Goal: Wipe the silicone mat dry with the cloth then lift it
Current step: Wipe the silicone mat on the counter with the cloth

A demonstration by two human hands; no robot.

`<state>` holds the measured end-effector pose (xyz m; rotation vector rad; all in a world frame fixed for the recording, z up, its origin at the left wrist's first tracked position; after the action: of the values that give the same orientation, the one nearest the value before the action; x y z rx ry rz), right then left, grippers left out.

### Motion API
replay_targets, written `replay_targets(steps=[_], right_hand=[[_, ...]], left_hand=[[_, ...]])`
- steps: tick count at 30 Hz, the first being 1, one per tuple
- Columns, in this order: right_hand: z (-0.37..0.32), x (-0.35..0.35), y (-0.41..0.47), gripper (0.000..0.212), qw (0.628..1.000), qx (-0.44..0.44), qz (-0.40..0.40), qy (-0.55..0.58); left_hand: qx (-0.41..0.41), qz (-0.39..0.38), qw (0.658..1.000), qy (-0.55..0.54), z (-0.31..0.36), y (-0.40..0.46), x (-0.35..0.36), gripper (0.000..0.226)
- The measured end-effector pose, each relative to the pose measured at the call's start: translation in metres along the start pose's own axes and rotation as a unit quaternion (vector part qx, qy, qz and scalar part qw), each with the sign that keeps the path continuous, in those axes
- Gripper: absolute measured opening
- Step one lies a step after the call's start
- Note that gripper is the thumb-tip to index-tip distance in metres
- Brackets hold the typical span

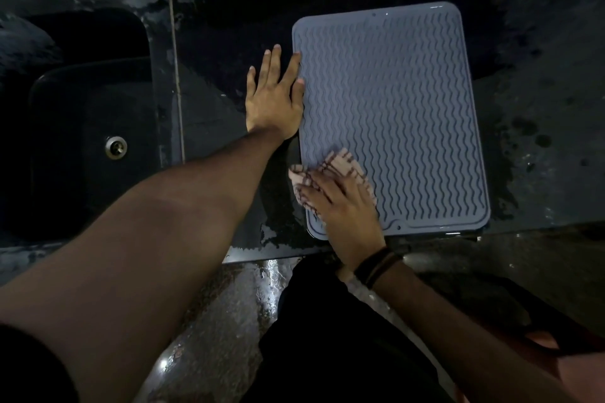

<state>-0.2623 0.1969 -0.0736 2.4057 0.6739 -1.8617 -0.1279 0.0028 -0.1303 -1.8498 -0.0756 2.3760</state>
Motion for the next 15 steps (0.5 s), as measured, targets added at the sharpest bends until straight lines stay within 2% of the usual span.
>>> replay_targets(steps=[7, 12, 15], right_hand=[[-0.002, -0.001, -0.052, 0.058, 0.999, -0.035, -0.036, 0.012], [0.004, -0.037, -0.012, 0.052, 0.992, -0.011, 0.117, 0.039], [0.010, -0.051, 0.033, 0.052, 0.990, 0.001, 0.138, 0.018]], left_hand=[[0.006, 0.006, 1.000, -0.007, 0.000, -0.002, 0.001, 0.055], [0.009, 0.006, 1.000, -0.011, -0.001, 0.000, 0.003, 0.056], [0.003, -0.005, 1.000, -0.001, -0.001, 0.001, 0.003, 0.057]])
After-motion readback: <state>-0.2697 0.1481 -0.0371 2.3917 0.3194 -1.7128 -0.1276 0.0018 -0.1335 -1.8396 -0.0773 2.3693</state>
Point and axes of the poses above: each hand's wrist, its own y-axis towards the middle knuckle, its own x-axis out of the palm, z = x × y, the point moved 2 cm from there along y, towards the middle knuckle, and after that the axes turned 3 degrees about -x, right-handed, at the moved point
